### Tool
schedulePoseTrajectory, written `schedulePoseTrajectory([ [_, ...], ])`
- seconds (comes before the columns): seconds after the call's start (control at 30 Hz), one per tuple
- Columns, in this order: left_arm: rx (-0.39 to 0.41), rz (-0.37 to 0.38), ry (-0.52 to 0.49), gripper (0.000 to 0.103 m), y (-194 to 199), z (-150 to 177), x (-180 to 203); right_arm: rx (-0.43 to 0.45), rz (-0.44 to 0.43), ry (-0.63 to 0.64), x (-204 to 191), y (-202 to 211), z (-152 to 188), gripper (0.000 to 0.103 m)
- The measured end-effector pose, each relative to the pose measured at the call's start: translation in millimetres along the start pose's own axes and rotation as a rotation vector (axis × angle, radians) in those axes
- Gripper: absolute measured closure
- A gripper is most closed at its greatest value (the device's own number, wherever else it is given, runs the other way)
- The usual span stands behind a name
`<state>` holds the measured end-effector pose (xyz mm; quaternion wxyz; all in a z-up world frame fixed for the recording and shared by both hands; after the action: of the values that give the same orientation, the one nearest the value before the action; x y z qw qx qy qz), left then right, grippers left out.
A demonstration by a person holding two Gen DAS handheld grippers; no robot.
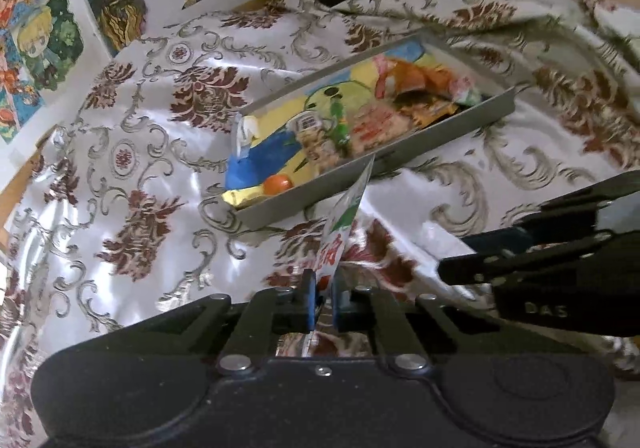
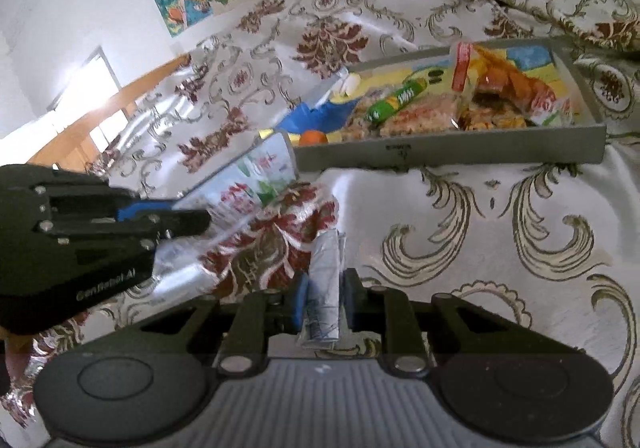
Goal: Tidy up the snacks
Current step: 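Carry the red-and-white packet over the grey tray with the right tool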
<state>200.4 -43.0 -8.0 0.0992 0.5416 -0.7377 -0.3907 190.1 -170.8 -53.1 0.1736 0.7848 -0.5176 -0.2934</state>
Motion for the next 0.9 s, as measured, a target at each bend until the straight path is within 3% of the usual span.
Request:
schedulePoseTrajectory([
  [0.2,0.023,0.076,0.132,0.1,7,-4,-5,0.037,-0.012,-0.03,6,8,-8,0.082],
  [0.43,0.081,0.133,0.219,0.101,10,-17,-13,0.095,-0.018,-0.045,11,19,-20,0.082],
  [0.67,0.18,0.177,0.222,0.101,2,-51,-34,0.166,0.036,-0.081,30,28,-41,0.082],
  [0.77,0.225,0.178,0.172,0.101,-5,-69,-47,0.197,0.052,-0.065,37,26,-59,0.082],
  [0.9,0.236,0.184,0.185,0.101,-27,-93,-68,0.244,0.057,-0.066,49,12,-94,0.082],
])
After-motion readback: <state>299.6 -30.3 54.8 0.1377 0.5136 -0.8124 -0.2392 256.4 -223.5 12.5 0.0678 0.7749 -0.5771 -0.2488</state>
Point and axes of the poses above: each gripper's, at about its wrist camera, not at the fingertips, and y roughly against the way its jaws point, x to its right, z to its underside, the point moved 3 cm from there along -y, roughly the way its jaws point, and after that the axes turned 3 degrees about z, right-handed, at the moved point
